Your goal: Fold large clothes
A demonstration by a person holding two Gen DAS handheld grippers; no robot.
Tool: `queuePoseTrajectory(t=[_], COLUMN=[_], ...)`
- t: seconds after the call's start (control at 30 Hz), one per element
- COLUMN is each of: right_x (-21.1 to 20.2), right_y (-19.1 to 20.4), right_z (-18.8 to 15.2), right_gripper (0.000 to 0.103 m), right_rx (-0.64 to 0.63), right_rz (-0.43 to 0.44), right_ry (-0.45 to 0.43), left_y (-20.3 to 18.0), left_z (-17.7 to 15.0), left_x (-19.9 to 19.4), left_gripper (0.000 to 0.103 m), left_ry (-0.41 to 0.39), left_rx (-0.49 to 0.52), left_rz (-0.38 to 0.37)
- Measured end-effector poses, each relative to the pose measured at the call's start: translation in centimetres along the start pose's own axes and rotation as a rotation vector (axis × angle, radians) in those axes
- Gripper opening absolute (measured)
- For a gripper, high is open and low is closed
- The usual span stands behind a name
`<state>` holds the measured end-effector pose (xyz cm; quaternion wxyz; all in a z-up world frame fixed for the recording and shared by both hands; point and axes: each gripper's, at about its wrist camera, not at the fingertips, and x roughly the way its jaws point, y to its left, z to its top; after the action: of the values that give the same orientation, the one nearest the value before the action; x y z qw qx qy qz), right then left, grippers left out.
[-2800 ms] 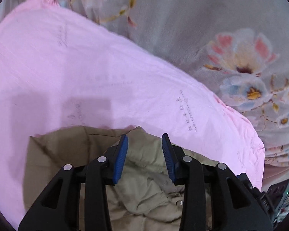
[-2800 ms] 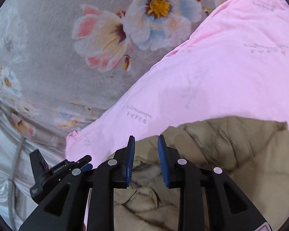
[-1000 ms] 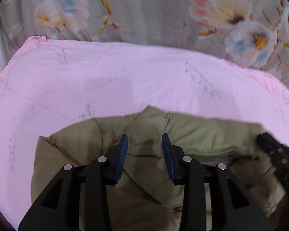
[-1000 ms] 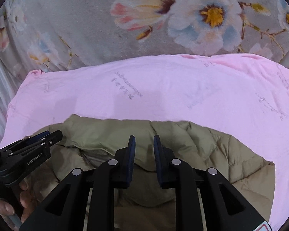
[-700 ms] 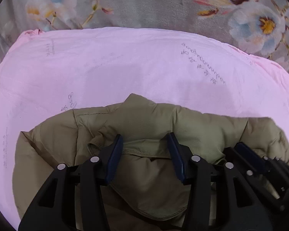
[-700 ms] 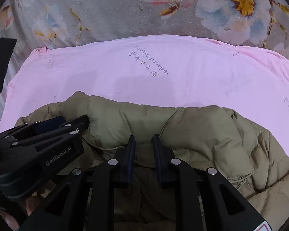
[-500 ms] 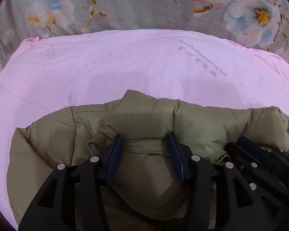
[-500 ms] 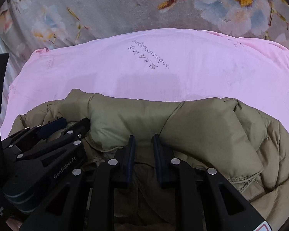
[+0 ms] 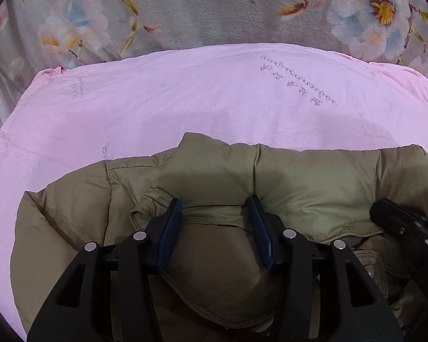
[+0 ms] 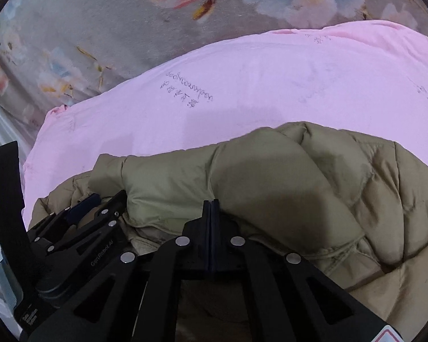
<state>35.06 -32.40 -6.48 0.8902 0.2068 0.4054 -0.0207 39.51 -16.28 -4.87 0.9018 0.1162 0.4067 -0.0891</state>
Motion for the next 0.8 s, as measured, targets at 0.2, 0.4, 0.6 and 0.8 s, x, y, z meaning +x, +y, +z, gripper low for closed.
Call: queuePoseTrajectory(t=[0.2,0.4,0.6,0.8], right_x=[0.6,-2.6,-13.7,-25.0], right_y=[0.5,-0.8,-2.4,-5.9], right_z=[-0.5,-1.9,-8.7,-20.8], right_gripper=[0.0,0.0,0.017,0.051], right_rx=[-0.032,0.04,-0.018,-0.004], right_rz=[-0.038,0.003,-0.08,-0.115], right_ry=[0.005,0.014,-0.039,-0.049], left_y=[0.1,2.1,7.0,14.3], left_z=[0.0,-1.0,-6.4,-15.3], left_x=[0.0,-2.0,-10.5,-19.1], left_gripper=[0.046,0.055,0.065,0.085], left_ry=[0.001,-0.011,-0.026,0.069], left_rx=[-0.001,-0.042,-0.04,-0.121], left_rz=[-0.001,-0.071,-0.084,-0.139])
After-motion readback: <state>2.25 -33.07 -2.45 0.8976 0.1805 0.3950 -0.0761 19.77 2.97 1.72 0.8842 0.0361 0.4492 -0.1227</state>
